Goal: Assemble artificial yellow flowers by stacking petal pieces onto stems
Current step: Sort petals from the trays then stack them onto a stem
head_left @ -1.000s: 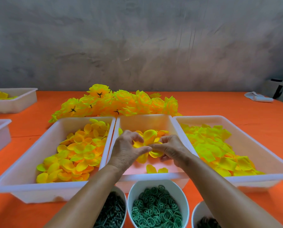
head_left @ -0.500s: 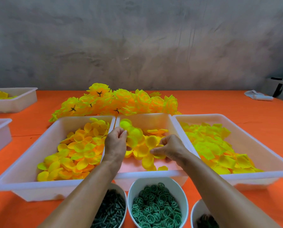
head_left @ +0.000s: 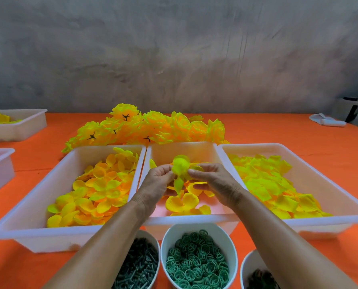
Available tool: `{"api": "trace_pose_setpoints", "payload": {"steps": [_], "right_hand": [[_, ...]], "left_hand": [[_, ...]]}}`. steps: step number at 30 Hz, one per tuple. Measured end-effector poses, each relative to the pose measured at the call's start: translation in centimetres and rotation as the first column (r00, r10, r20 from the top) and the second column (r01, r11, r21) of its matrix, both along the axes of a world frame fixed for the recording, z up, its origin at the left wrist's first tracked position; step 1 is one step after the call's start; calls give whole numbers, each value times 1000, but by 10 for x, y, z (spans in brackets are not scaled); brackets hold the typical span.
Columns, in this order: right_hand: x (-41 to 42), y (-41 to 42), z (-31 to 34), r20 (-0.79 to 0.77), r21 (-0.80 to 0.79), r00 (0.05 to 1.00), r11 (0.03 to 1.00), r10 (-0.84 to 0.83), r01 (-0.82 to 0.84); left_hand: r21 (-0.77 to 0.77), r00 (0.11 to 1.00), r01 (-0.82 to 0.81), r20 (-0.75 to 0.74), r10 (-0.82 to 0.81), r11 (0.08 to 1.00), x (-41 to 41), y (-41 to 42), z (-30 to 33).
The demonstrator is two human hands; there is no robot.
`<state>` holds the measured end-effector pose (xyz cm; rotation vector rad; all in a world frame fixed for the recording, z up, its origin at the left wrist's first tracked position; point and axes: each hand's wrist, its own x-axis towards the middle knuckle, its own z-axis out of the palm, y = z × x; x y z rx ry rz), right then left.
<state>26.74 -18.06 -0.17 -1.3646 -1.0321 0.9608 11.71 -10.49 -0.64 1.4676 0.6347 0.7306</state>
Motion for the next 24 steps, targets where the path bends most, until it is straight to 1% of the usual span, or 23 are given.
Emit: {"api": "trace_pose_setpoints", "payload": {"steps": [2,3,4,6,8,11,15,20,21,24], "right_hand": [[1,0,0,-11,13,999,999,-31,31],[1,0,0,6,18,999,999,-35,34],[1,0,0,22,22,999,999,-36,36],[0,-1,0,37,29,998,999,-47,46],[0,0,0,35,42,998,997,-60,58],[0,0,0,26,40,995,995,-98,96],[-1,0,1,17,27,991,991,-130,130],[-5,-8,21,6,28,997,996,-81,81],[-8,-10,28,7,38,998,997,-63,62],[-16,-19,51,22,60,999,997,-49,48]], "left_hand": [[-109,997,-73,22,76,991,1,2,4],[-137,993,-111,18,114,984,1,4,5],[-124,992,-124,2,126,984,0,4,6],[-18,994,-98,-55,97,995,-2,1,6],[37,995,-84,-54,86,996,-3,-1,2],[26,992,-124,40,123,992,-2,-2,-1],[33,989,-130,71,127,991,-3,1,-2],[-20,978,-157,136,158,987,-8,-1,4],[-30,978,-150,142,152,988,-10,-4,8],[-20,990,-107,90,108,994,-20,-11,26]]}}
